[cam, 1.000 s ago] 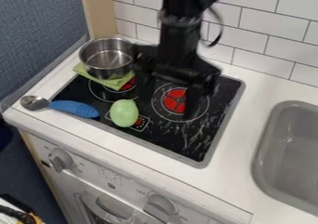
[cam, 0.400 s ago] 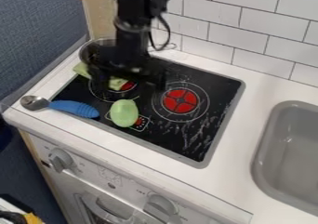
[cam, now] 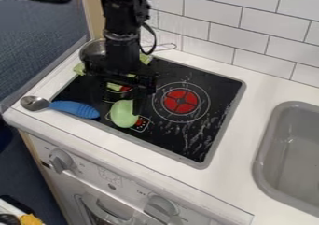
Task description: Move the green object between the stove and the sink
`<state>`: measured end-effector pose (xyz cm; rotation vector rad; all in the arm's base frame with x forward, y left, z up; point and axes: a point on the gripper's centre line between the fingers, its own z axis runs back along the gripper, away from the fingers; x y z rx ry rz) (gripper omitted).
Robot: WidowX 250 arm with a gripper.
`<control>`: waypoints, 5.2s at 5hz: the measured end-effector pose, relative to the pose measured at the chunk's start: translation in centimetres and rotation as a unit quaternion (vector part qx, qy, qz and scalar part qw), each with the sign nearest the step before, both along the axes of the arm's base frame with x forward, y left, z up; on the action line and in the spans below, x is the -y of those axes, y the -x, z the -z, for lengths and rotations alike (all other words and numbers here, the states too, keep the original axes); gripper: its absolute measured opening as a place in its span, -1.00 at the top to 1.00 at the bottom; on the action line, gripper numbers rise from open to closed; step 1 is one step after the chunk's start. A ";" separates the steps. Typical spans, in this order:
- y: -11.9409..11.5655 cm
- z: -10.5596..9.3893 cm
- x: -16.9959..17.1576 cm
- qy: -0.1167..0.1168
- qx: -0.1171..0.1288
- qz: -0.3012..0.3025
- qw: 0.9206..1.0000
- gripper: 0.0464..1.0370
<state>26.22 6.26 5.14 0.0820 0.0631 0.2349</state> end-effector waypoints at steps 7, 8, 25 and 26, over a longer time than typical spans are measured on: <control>-0.8 3.8 -0.4 0.019 -0.006 -0.025 0.999 -0.59; -1.7 2.7 1.5 0.003 -0.010 -0.002 1.000 -0.59; -10.9 -0.1 13.3 0.037 0.041 0.001 0.998 -0.93; -10.3 0.2 12.9 0.016 0.027 0.008 0.999 -0.93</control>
